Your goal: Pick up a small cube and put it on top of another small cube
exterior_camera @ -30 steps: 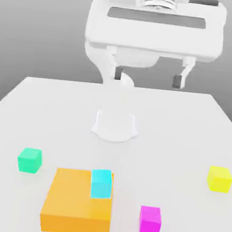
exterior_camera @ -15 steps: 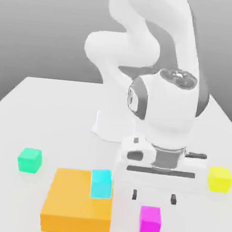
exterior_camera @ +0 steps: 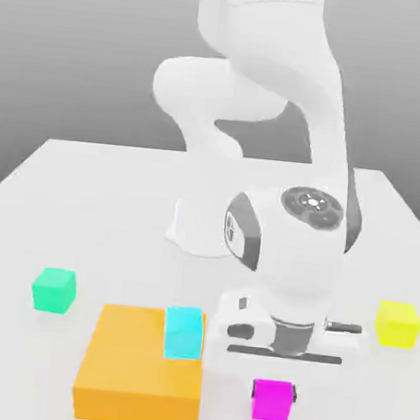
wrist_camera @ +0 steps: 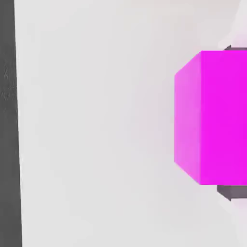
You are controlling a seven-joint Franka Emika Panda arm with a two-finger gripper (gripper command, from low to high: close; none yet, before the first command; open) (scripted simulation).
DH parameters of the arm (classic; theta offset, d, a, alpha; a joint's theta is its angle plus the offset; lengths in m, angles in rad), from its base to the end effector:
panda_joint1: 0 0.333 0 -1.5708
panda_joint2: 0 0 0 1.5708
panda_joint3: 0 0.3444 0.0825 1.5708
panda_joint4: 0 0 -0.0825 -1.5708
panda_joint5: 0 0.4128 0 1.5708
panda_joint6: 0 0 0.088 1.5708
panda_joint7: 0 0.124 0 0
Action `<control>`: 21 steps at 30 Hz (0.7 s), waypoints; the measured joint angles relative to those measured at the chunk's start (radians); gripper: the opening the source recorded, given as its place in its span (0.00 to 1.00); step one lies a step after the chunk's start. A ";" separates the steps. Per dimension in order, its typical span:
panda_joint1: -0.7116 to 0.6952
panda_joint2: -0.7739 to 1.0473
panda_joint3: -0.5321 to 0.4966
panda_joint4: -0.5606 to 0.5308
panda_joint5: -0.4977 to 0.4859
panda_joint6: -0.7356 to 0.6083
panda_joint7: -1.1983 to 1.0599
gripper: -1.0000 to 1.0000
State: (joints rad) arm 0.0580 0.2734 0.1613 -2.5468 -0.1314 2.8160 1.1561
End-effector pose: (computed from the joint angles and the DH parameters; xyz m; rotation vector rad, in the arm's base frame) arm 0.4553 0.1125 0.1542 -2.8803 1.2488 -0.0009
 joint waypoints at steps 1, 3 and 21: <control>-0.006 -0.036 0.009 -0.008 0.017 -0.028 -0.013 0.00; -0.026 -0.106 0.000 -0.028 0.020 -0.079 -0.052 0.00; -0.127 -0.355 -0.144 -0.196 0.136 -0.156 -0.455 1.00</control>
State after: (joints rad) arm -0.0692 -0.0820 0.0169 -2.7427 0.0049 2.6603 0.7014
